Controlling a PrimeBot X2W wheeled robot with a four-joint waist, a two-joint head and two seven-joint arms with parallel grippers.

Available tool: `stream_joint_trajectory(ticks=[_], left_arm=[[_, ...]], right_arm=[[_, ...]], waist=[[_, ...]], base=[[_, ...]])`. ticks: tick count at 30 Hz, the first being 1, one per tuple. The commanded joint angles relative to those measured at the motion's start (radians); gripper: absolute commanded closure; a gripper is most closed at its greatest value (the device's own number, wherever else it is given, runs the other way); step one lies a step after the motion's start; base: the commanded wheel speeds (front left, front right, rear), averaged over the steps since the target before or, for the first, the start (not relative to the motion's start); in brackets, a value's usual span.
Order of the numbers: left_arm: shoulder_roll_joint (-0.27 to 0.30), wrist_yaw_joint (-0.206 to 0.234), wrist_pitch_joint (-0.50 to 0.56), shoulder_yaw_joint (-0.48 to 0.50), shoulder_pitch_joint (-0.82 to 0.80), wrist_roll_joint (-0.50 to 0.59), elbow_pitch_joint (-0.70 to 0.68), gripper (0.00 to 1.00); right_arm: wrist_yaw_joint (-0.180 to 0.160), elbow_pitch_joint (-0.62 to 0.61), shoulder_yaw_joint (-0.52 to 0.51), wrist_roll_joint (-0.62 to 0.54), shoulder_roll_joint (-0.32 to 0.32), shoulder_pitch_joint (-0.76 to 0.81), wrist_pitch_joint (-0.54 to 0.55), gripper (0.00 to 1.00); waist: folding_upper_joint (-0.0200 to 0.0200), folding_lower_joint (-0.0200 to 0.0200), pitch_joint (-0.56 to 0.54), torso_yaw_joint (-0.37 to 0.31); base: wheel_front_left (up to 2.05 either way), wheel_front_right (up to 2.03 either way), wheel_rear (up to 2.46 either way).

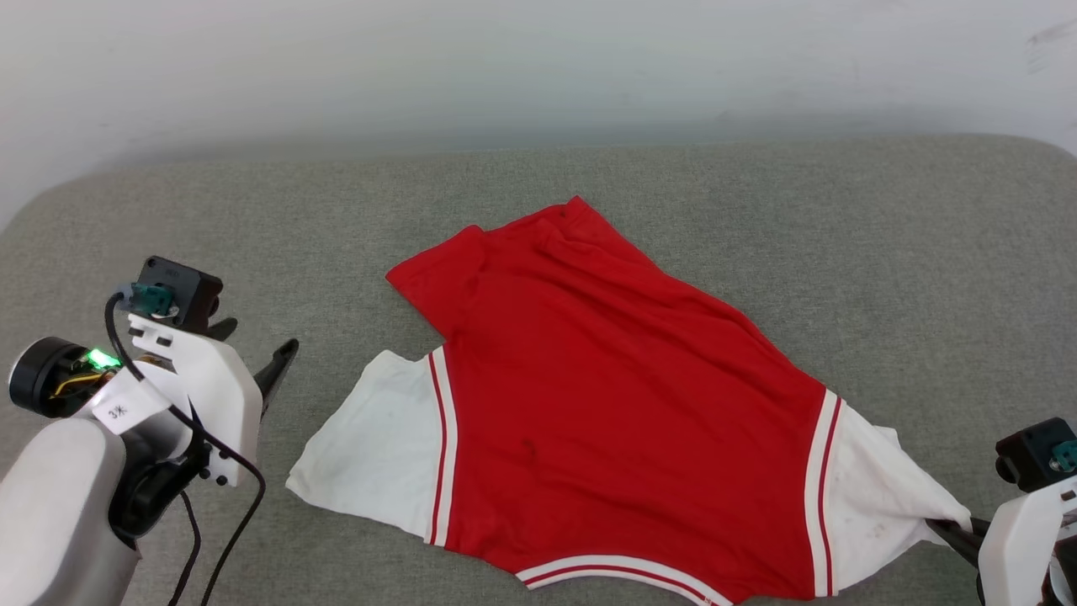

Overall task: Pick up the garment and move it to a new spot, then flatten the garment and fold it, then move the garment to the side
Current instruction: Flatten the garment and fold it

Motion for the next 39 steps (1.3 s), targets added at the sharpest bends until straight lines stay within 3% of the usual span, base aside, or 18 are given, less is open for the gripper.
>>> stream_joint_trajectory(ticks=[1,7,13,28,29,30,34,39], left_arm=[[0.030,0.000,0.070,-0.039,-0.025,-0.059,-0.002,0.00],[0.112,0.000,0.258,-0.150,-0.067,-0.224,0.034,0.00],[0.142,0.000,0.310,-0.229,-0.095,-0.299,0.100,0.00],[0.124,-0.001,0.375,-0.522,-0.104,-0.415,0.248,0.00],[0.124,-0.001,0.377,-0.540,-0.101,-0.427,0.249,0.54],[0.124,-0.002,0.378,-0.557,-0.100,-0.443,0.246,1.00],[0.146,-0.003,0.351,-0.592,-0.127,-0.472,0.239,1.00],[0.158,-0.001,0.239,-0.570,-0.182,-0.495,0.233,1.00]], right_arm=[[-0.001,-0.010,-0.008,-0.010,0.009,0.007,0.004,1.00],[-0.001,-0.030,-0.022,-0.023,0.023,-0.006,0.014,1.00],[-0.001,-0.045,-0.019,-0.031,0.030,-0.032,0.019,1.00],[-0.001,-0.030,0.003,-0.027,0.037,-0.083,0.008,1.00],[-0.001,-0.027,0.004,-0.025,0.038,-0.086,0.005,1.00],[-0.001,-0.023,0.006,-0.023,0.037,-0.087,0.004,1.00],[-0.001,-0.009,0.016,-0.018,0.032,-0.095,-0.010,1.00],[-0.001,-0.003,0.030,-0.009,0.022,-0.107,-0.040,1.00]], waist=[[0.0000,0.0000,0.007,-0.003],[0.0000,0.0000,0.032,-0.012],[0.0000,0.0000,0.071,-0.028],[0.0000,0.0000,0.147,-0.044],[0.0000,0.0000,0.147,-0.044],[0.0000,0.0000,0.146,-0.042],[0.0000,0.0000,0.135,-0.032],[0.0000,0.0000,0.097,-0.018]], base=[[0.00,0.00,0.00],[0.00,0.00,0.00],[0.00,0.00,0.00],[0.00,0.00,0.00],[0.00,0.00,0.00],[0.00,0.00,0.00],[0.00,0.00,0.00],[0.00,0.00,0.00]])
